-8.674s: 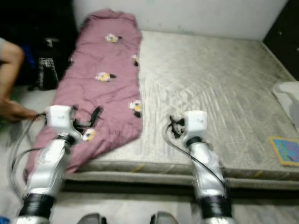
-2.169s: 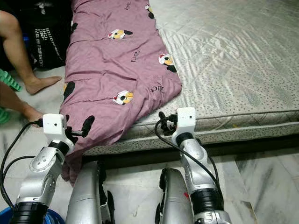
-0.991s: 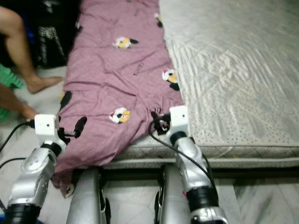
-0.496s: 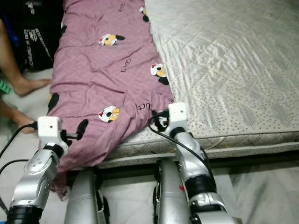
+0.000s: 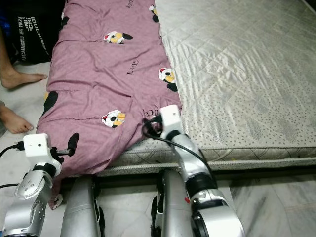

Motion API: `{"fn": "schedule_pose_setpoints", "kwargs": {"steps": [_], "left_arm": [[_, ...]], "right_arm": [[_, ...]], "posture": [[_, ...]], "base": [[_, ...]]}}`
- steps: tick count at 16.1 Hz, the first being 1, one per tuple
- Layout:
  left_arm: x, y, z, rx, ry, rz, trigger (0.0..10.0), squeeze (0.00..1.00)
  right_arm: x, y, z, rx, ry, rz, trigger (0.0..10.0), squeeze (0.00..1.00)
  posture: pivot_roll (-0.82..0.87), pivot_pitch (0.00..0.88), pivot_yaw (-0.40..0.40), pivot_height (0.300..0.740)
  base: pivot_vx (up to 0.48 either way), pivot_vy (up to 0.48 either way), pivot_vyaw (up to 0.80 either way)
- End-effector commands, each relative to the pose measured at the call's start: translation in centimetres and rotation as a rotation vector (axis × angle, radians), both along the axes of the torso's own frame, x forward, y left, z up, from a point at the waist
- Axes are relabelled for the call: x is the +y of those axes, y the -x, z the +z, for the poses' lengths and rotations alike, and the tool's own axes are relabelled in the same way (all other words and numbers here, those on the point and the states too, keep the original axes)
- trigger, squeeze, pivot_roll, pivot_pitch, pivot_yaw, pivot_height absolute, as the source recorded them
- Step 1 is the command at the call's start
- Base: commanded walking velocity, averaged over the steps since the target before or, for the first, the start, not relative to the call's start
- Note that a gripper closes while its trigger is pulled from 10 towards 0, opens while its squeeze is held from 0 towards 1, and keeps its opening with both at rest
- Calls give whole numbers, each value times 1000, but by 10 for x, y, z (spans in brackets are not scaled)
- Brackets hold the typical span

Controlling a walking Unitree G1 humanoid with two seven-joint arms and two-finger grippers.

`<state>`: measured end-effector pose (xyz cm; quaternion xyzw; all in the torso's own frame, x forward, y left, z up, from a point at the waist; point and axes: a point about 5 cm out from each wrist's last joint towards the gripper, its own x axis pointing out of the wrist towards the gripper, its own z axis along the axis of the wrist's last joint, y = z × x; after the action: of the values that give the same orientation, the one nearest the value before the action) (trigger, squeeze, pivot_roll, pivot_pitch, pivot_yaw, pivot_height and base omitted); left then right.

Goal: Clean up the room

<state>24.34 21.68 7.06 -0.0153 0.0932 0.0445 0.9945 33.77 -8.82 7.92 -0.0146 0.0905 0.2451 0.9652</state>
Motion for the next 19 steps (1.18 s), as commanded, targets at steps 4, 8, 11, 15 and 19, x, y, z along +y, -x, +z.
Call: {"fn": "schedule_pose_setpoints", "kwargs": {"steps": [4,8,11,15,19], "left_arm": [[-3,0,3,12,-8,-20,10000,0],[-1,6,8,11,-30,-23,10000,0],[12,24,13,18,-68,11,10000,0],[11,27,15,25,-77,4,10000,0],[7,24,15,36,-78,-27,10000,0]], "right_arm": [[28,-7,6,-5,-16,14,10000,0],[36,-12,5,29,-12,-26,10000,0],[48,-19,13,54,10,-90,10000,0],[57,-19,11,131,9,-119,10000,0],[46,-7,-16,254,67,-187,0,0]], "posture": [[172,217,-101,582],[204,255,-102,582],[249,287,-105,582],[260,298,-101,582],[248,302,-90,582]], "base": [[0,0,559],[0,0,0],[0,0,0],[0,0,0],[0,0,0]]}}
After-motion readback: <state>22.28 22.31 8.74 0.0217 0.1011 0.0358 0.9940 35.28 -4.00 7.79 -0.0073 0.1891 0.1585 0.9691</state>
